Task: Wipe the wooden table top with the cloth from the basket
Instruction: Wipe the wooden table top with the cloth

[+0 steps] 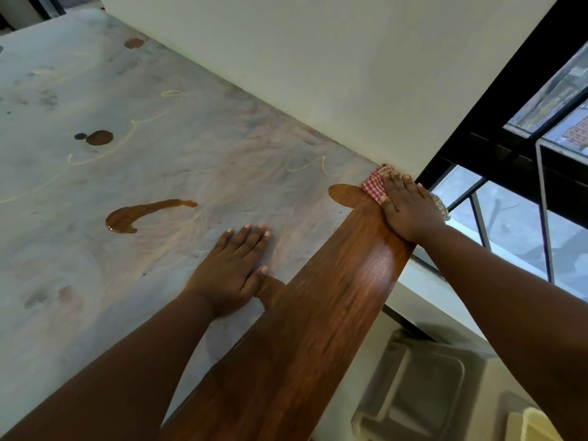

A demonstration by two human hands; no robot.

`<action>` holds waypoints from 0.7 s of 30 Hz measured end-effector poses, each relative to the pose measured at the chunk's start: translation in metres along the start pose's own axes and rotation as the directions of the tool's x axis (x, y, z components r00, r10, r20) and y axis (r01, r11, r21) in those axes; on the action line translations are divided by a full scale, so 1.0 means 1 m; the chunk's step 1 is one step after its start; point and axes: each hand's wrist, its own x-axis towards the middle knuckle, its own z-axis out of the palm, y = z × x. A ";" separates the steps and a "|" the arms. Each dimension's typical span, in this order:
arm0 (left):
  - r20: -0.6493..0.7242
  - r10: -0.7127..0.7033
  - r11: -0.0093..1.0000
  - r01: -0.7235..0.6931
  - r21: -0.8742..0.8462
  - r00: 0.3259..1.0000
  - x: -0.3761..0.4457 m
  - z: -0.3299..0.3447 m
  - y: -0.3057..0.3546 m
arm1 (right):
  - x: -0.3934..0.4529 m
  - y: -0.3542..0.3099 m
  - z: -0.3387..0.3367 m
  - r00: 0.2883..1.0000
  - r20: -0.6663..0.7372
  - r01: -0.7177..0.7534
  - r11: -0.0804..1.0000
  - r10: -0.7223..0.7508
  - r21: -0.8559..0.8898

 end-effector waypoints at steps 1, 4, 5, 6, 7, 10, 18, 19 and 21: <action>-0.004 -0.001 1.000 0.001 -0.004 1.000 0.000 0.000 0.000 | -0.001 -0.002 0.001 1.000 -0.001 -0.003 1.000 0.003 -0.004; -0.005 -0.001 1.000 0.001 0.001 1.000 0.000 0.001 0.000 | -0.007 -0.009 0.006 1.000 0.001 0.008 1.000 -0.008 -0.002; -0.006 -0.001 1.000 0.001 0.006 1.000 0.001 0.002 0.000 | -0.011 -0.013 0.008 1.000 0.003 0.019 1.000 -0.019 0.000; -0.006 0.001 1.000 -0.001 0.010 1.000 0.001 0.002 0.000 | -0.016 -0.018 0.010 0.999 0.003 0.032 0.999 -0.032 0.000; -0.007 0.003 1.000 -0.003 0.010 1.000 0.001 0.002 0.000 | -0.021 -0.023 0.012 0.999 -0.002 0.047 0.999 -0.047 -0.007; -0.007 0.008 1.000 -0.008 -0.001 1.000 0.000 0.001 0.000 | -0.039 -0.045 0.015 0.997 -0.015 0.078 0.996 -0.079 -0.039; -0.008 0.014 0.999 -0.015 -0.046 1.000 -0.002 0.002 0.001 | -0.125 -0.137 0.032 0.983 0.049 0.181 0.982 -0.178 -0.055; -0.016 0.019 0.998 -0.020 -0.054 1.000 -0.003 0.002 0.001 | -0.140 -0.153 0.034 0.980 0.045 0.193 0.980 -0.191 -0.044; -0.031 0.027 0.996 -0.030 -0.088 0.999 -0.004 0.000 0.001 | -0.173 -0.184 0.040 0.974 0.030 0.226 0.974 -0.225 -0.025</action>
